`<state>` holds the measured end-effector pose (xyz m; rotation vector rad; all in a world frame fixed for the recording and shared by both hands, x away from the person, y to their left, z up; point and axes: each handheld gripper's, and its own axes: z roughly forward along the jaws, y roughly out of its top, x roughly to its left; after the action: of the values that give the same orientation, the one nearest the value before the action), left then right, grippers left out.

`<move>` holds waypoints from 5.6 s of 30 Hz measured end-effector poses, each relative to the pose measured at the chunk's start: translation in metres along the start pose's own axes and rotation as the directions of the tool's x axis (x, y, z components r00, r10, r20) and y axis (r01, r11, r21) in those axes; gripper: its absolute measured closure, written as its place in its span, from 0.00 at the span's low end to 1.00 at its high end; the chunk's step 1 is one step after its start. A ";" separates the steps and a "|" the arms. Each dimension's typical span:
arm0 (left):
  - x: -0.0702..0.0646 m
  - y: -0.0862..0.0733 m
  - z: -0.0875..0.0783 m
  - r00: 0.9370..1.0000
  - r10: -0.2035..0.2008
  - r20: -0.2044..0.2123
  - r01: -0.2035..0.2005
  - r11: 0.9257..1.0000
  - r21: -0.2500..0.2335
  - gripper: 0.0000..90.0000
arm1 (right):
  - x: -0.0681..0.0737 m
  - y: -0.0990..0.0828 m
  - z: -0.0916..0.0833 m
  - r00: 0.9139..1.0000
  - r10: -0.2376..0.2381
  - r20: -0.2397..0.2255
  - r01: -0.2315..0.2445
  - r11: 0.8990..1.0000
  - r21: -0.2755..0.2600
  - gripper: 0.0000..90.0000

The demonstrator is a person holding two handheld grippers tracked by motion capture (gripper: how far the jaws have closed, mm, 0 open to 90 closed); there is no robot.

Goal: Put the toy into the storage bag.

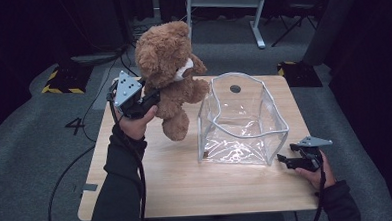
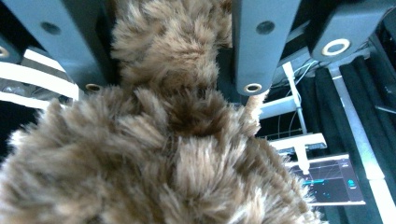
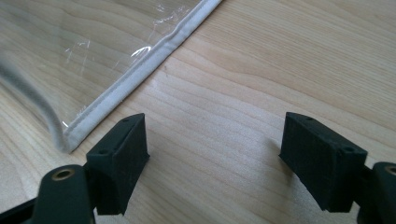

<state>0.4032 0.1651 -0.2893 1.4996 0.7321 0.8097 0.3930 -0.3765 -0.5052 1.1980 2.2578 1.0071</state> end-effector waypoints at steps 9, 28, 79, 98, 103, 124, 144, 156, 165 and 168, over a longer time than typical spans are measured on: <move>-0.004 0.013 0.004 1.000 0.005 0.004 -0.005 1.000 -0.009 0.72 | 0.000 0.000 0.000 1.000 0.000 0.000 0.000 1.000 0.000 0.25; -0.006 0.052 0.008 0.999 0.036 0.030 -0.034 0.999 -0.041 0.72 | 0.000 0.000 0.000 1.000 0.001 0.000 -0.001 1.000 0.000 0.25; -0.088 0.077 0.094 0.977 0.044 0.209 -0.044 0.999 -0.003 0.71 | 0.000 0.000 0.000 1.000 -0.001 0.000 0.001 1.000 0.000 0.25; -0.108 0.067 0.117 0.973 0.024 0.228 -0.031 0.999 0.027 0.71 | 0.000 0.000 0.000 1.000 0.000 -0.001 0.000 1.000 0.000 0.25; -0.110 0.058 0.120 0.972 0.014 0.234 -0.023 0.999 0.034 0.71 | 0.000 0.000 0.000 1.000 0.000 -0.002 0.000 1.000 0.000 0.25; -0.118 0.022 0.129 0.962 0.054 0.268 -0.093 0.987 0.135 0.69 | 0.000 0.000 0.000 1.000 0.000 -0.001 0.000 1.000 0.000 0.25; -0.119 -0.006 0.133 0.954 0.060 0.293 -0.126 0.969 0.211 0.67 | 0.000 0.000 0.000 1.000 0.000 -0.001 0.000 1.000 0.000 0.25; -0.128 -0.016 0.140 0.945 0.083 0.316 -0.177 0.943 0.283 0.63 | 0.000 0.000 0.000 1.000 0.000 -0.002 0.000 1.000 0.000 0.25; -0.132 -0.025 0.146 0.933 0.114 0.340 -0.241 0.902 0.360 0.58 | 0.000 0.000 0.000 1.000 0.000 -0.002 0.000 1.000 0.000 0.25; -0.134 -0.028 0.148 0.925 0.130 0.358 -0.270 0.886 0.376 0.58 | 0.000 0.000 0.000 1.000 0.000 -0.001 0.000 1.000 0.001 0.25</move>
<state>0.4517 -0.0259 -0.3323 2.0707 0.5226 0.5523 0.3926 -0.3766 -0.5051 1.1980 2.2590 1.0076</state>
